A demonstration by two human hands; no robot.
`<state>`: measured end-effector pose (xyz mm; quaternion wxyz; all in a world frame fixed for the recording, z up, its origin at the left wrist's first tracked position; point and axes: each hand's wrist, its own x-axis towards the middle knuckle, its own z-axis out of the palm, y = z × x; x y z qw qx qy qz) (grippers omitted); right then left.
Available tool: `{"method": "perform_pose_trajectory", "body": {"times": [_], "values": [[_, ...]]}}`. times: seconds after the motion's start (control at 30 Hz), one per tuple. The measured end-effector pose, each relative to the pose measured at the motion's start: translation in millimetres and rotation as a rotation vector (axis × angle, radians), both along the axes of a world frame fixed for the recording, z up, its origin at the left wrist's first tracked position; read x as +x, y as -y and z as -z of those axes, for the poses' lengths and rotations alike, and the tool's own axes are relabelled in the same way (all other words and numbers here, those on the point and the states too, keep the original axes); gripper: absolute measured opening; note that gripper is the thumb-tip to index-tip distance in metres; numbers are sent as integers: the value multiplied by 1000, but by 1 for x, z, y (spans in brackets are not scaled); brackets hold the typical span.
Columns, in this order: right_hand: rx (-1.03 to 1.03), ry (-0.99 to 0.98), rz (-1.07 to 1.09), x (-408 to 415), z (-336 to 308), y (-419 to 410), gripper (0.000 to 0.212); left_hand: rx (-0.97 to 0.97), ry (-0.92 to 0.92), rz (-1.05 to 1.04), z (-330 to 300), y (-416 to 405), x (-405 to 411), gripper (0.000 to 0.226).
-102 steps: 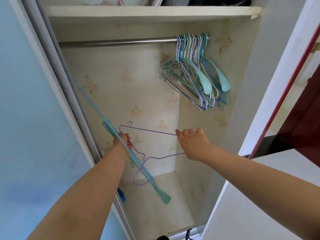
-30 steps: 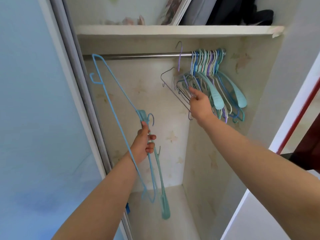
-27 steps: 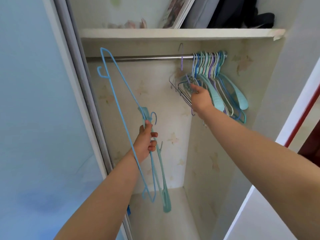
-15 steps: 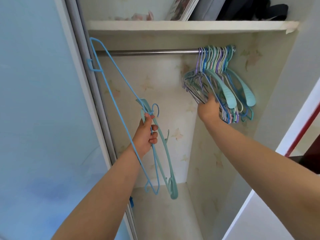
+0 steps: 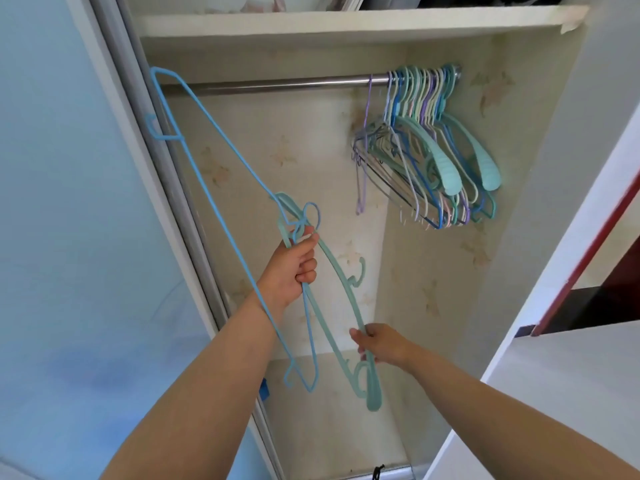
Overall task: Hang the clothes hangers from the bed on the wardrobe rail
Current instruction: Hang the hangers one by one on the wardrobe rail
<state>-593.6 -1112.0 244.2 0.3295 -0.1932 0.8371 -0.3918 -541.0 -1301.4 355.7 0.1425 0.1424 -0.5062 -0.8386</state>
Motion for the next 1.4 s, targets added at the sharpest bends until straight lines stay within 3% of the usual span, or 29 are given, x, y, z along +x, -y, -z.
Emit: {"method": "perform_pose_trajectory", "body": {"times": [0.1, 0.17, 0.33, 0.47, 0.63, 0.87, 1.13, 1.23, 1.4], "values": [[-205, 250, 146, 3, 24, -21, 44, 88, 60, -84, 10, 5, -2, 18], [-357, 316, 299, 6, 34, -30, 41, 102, 129, -143, 22, 8, -3, 20], [-249, 131, 311, 6, 39, -40, 41, 107, 317, -149, 52, 8, 2, 4], [-162, 47, 283, -2, 45, -53, 44, -97, 504, -148, 68, 10, 6, 26], [-54, -198, 332, -17, 46, -79, 47, -333, 727, 45, 82, 20, 24, 57], [219, -472, 223, -8, 49, -96, 45, -279, 523, -149, 91, 16, 24, 48], [508, -429, -95, -3, 49, -70, 29, -428, 362, -232, 91, 20, 19, 36], [420, -356, -91, -6, 34, -46, 18, -477, 338, -267, 92, 28, 20, 36], [157, -382, 61, -14, -22, -10, 24, -501, 329, -500, 88, 29, 27, 34]]}}
